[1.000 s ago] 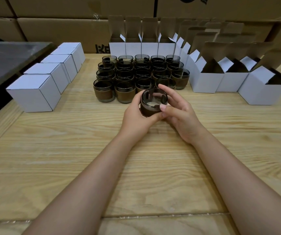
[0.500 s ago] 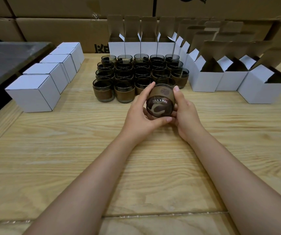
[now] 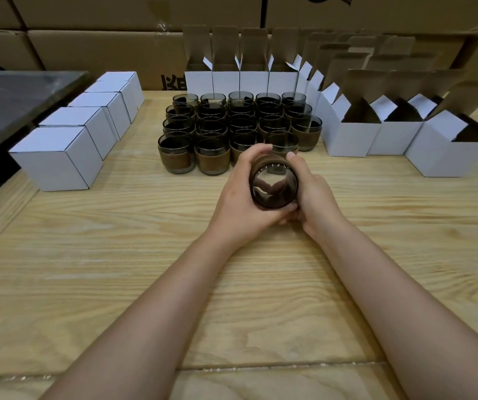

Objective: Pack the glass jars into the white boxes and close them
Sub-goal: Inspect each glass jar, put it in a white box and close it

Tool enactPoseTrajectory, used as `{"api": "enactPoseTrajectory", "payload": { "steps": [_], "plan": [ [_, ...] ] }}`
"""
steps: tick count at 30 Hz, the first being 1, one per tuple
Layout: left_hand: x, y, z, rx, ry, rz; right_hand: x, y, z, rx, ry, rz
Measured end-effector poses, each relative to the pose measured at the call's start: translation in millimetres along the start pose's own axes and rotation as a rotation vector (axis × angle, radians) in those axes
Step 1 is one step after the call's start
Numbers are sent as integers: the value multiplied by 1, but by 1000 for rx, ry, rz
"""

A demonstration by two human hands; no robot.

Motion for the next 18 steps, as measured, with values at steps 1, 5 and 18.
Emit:
{"api": "enactPoseTrajectory", "payload": {
  "steps": [1,5,18],
  "plan": [
    [2,0,-2,27,-17,10,0,1,0,5,16,0],
    [-2,-2,-10,117,-46,-43,-4,7,3,78,25,-112],
    [-4,-2,-7,97,-205,-21,-6,7,12,-68,37,-112]
  ]
}}
Point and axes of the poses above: each hand's wrist, its own y-axis away from the middle knuckle, its own z-axis out of the palm, x = y × z, the point moved 9 cm from there along -y, towards the middle knuckle, and after that the axes turned 1 degree about x, right-handed, at the moved point
